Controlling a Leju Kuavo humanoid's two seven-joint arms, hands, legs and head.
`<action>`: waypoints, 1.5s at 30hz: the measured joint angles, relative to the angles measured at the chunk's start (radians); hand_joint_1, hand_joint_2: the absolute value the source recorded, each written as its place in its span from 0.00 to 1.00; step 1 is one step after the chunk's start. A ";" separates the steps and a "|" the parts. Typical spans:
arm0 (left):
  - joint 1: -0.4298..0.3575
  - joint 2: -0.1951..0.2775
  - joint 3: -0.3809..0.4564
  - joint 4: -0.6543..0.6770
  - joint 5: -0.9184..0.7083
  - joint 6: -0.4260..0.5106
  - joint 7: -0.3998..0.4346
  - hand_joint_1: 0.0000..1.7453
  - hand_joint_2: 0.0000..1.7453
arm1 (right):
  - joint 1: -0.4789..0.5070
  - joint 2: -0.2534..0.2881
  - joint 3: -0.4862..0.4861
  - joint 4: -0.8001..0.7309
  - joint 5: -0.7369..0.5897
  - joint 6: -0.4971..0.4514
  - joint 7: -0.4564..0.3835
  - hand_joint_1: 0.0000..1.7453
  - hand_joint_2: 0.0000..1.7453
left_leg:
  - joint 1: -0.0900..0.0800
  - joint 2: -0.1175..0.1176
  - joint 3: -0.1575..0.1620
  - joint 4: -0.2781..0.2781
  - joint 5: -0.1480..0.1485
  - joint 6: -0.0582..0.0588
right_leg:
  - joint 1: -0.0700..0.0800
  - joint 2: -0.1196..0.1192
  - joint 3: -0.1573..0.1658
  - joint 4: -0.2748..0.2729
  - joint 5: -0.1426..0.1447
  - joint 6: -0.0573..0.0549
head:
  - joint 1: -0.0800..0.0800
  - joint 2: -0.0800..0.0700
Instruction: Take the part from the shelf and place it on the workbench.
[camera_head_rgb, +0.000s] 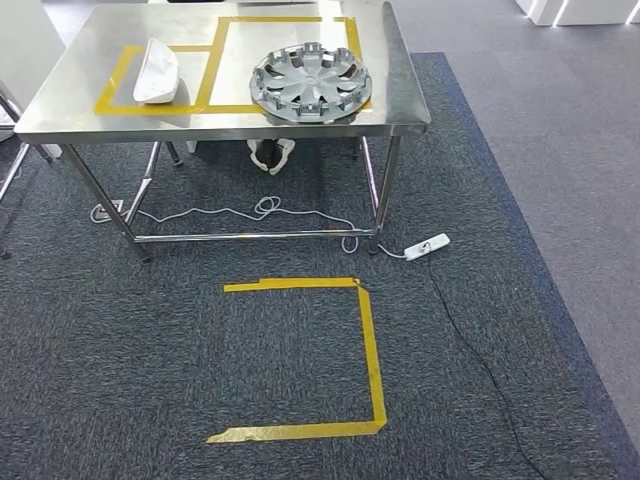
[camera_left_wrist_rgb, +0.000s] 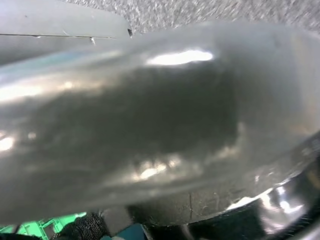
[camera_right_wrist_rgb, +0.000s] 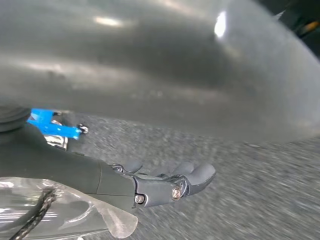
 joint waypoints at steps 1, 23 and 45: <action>0.000 0.001 -0.006 -0.003 0.004 0.000 -0.001 0.00 0.00 | -0.001 0.000 0.000 0.000 -0.001 0.000 0.000 0.00 0.00 | -0.001 0.000 -0.017 0.012 0.010 -0.005 | 0.000 0.000 0.067 -0.088 -0.009 -0.001 | 0.000 0.000; -0.014 0.024 -0.126 -0.013 0.140 0.072 -0.042 0.00 0.00 | -0.001 0.007 -0.019 0.007 -0.043 0.001 -0.013 0.00 0.00 | 0.009 -0.012 0.155 -0.023 -0.123 0.003 | -0.001 -0.005 -0.083 -0.140 0.045 -0.006 | -0.009 0.000; -0.034 0.038 -0.236 -0.011 0.260 0.091 -0.071 0.00 0.00 | 0.002 0.016 -0.118 0.009 -0.162 0.010 -0.047 0.00 0.00 | -0.003 -0.006 0.032 0.001 -0.010 -0.013 | 0.012 -0.004 0.085 -0.232 -0.012 -0.038 | -0.011 0.000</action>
